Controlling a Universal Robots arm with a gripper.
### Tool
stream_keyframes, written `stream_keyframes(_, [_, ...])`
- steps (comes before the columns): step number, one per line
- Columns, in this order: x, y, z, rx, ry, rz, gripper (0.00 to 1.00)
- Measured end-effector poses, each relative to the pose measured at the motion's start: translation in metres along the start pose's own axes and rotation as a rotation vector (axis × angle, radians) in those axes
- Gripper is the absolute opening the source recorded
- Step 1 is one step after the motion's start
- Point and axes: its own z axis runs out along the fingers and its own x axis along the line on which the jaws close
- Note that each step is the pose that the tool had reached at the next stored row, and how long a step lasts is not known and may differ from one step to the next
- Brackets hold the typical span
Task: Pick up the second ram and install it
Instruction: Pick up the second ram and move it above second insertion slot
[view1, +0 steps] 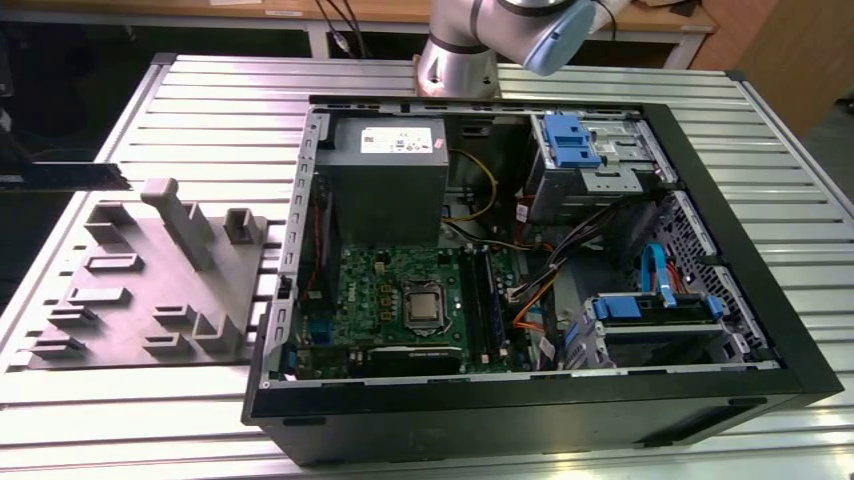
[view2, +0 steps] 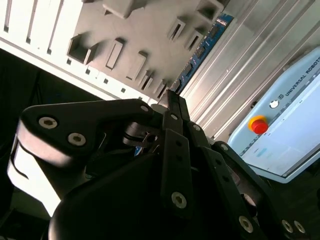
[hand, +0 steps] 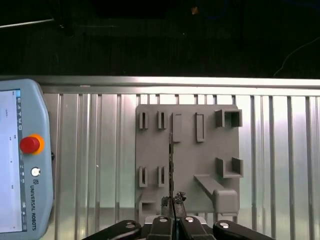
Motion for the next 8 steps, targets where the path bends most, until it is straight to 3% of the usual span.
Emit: stream_keyframes(8, [-0.0002,-0.0279,-0.0010,0.0001,0.0000,0.000,0.11])
